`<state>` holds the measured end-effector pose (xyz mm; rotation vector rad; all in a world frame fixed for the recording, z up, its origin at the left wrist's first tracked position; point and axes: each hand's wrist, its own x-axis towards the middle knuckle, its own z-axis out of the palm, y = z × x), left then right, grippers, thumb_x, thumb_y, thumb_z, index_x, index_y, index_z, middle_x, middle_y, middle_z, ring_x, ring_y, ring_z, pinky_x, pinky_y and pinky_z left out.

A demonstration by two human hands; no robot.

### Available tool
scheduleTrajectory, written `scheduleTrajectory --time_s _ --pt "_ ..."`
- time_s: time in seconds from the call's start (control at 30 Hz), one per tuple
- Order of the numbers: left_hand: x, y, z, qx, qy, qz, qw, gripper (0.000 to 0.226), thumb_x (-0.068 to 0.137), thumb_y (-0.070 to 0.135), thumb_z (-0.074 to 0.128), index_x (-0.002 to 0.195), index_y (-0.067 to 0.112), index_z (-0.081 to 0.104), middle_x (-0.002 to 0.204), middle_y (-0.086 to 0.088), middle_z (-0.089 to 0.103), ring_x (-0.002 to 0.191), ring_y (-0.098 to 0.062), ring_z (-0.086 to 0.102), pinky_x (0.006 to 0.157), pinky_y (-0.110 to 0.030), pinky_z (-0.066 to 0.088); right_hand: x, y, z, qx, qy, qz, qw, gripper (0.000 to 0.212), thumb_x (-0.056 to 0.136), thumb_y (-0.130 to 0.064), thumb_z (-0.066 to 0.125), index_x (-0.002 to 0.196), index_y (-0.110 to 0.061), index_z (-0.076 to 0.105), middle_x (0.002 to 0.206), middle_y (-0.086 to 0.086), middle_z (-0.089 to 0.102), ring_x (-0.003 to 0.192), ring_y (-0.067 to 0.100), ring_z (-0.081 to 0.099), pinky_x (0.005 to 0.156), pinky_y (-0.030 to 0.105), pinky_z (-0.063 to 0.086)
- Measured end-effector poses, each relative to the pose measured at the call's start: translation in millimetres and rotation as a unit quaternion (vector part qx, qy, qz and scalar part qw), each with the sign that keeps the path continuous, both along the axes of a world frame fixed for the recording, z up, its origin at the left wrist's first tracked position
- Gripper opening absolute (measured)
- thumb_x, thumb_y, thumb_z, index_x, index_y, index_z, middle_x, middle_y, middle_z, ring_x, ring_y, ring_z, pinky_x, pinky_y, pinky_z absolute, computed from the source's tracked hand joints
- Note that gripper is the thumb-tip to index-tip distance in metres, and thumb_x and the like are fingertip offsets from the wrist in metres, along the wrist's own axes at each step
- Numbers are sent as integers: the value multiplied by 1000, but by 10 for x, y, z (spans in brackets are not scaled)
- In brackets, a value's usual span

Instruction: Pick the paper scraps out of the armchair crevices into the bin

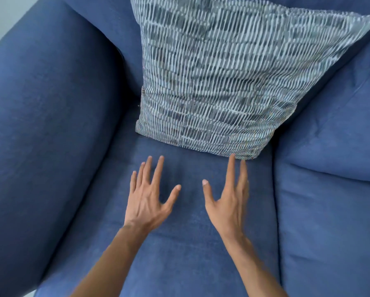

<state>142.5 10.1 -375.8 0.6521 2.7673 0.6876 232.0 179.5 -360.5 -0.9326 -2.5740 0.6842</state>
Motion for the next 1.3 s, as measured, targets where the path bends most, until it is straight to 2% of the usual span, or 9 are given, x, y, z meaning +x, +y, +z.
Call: scheduleTrajectory --time_s 0.17,0.3,0.53,0.77,1.13,1.3 --pt "119 -120 -332 -98 11 -46 994 78 92 70 22 159 33 5 167 -2 0 154 -24 -1 124 -49 1 198 -183 -449 40 -132 4 990 83 92 -60 47 162 -25 17 166 13 20 153 38 19 123 54 19" --pt "156 -110 -463 -102 21 -41 994 77 94 68 24 159 32 5 167 -2 -1 154 -25 -2 122 -54 -1 197 -194 -625 70 -164 0 984 78 93 -63 39 161 -29 20 167 11 18 154 36 14 124 52 13" --pt "154 -96 -521 -131 21 -36 991 75 94 71 16 159 35 -1 167 0 -6 154 -24 -3 118 -64 -4 203 -200 -741 86 -195 9 977 79 96 -69 27 162 -29 12 169 12 11 156 36 7 125 53 10" --pt "144 -82 -549 -149 29 -39 988 75 95 70 17 159 34 1 167 0 -4 154 -24 -2 113 -72 1 197 -210 -792 92 -201 9 975 79 96 -67 27 162 -27 11 169 13 9 156 36 5 124 55 11" --pt "144 -83 -571 -149 44 -38 987 75 94 70 18 159 34 4 167 -1 1 154 -25 2 114 -71 2 198 -197 -801 103 -208 6 973 79 96 -67 29 162 -27 12 169 12 10 156 35 5 124 55 12" --pt "146 -104 -569 -140 44 -43 988 75 94 70 18 159 35 3 167 -1 -2 154 -24 0 115 -69 1 175 -205 -579 59 -212 20 975 76 97 -63 34 161 -26 17 168 10 15 156 33 10 126 51 11"
